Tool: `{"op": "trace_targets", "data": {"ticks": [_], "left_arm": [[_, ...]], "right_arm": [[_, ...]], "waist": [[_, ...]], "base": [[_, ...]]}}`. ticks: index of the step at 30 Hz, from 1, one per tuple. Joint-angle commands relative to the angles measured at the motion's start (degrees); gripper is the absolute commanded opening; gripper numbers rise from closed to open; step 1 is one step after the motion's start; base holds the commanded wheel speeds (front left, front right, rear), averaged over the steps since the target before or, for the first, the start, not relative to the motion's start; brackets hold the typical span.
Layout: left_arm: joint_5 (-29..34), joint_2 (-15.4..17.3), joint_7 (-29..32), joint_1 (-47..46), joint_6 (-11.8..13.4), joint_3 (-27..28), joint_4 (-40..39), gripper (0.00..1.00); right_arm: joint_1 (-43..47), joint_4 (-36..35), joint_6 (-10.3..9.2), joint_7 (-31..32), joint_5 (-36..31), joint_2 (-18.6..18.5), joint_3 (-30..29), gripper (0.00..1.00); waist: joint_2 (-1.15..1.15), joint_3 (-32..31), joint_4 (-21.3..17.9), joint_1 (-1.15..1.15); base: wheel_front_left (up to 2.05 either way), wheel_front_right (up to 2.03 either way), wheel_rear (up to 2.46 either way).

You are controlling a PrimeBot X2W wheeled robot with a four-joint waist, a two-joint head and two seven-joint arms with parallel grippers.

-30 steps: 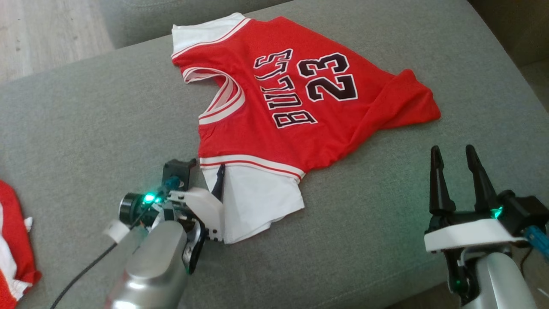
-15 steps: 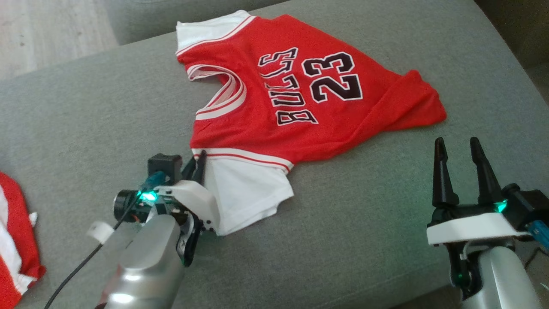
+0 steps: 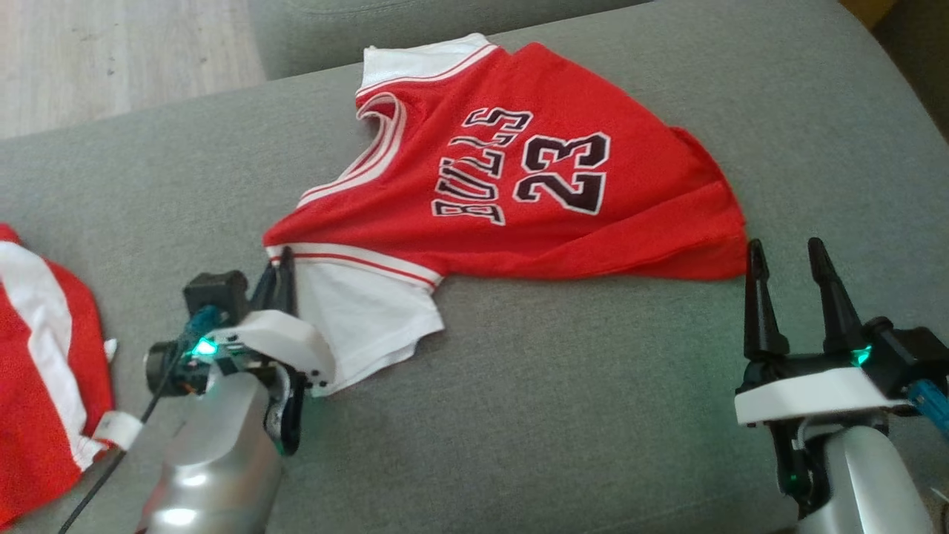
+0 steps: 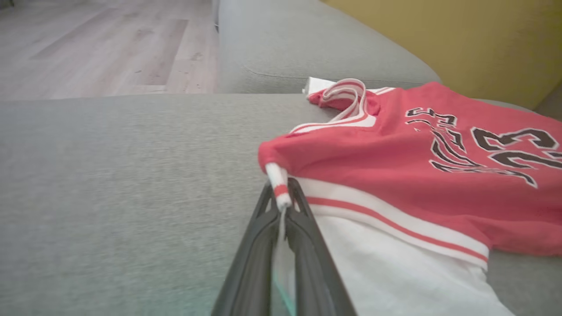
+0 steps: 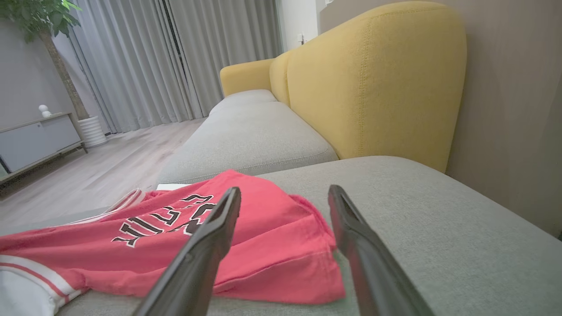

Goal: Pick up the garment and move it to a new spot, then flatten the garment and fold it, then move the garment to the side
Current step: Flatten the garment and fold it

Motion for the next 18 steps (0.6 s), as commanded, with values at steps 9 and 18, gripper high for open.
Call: {"op": "trace_targets", "data": {"ticks": [9,18], "left_arm": [[-0.49,3.99,-2.54,-0.74,0.01,2.2,-1.47,1.0],[0.52,3.93,-4.35,7.85,-0.98,3.23,-13.96,1.0]], "right_arm": [[-0.4,-1.44,0.39,0.78,-0.51,-0.28,2.35,1.0],[2.94,-0.49,0.39,0.06,0.57,-0.28,2.04,1.0]], "waist": [[0.0,-0.66,2.28,0.0],[0.0,-3.58,4.63,0.0]], "base": [[0.0,0.0,0.0],[0.0,0.0,0.0]]}}
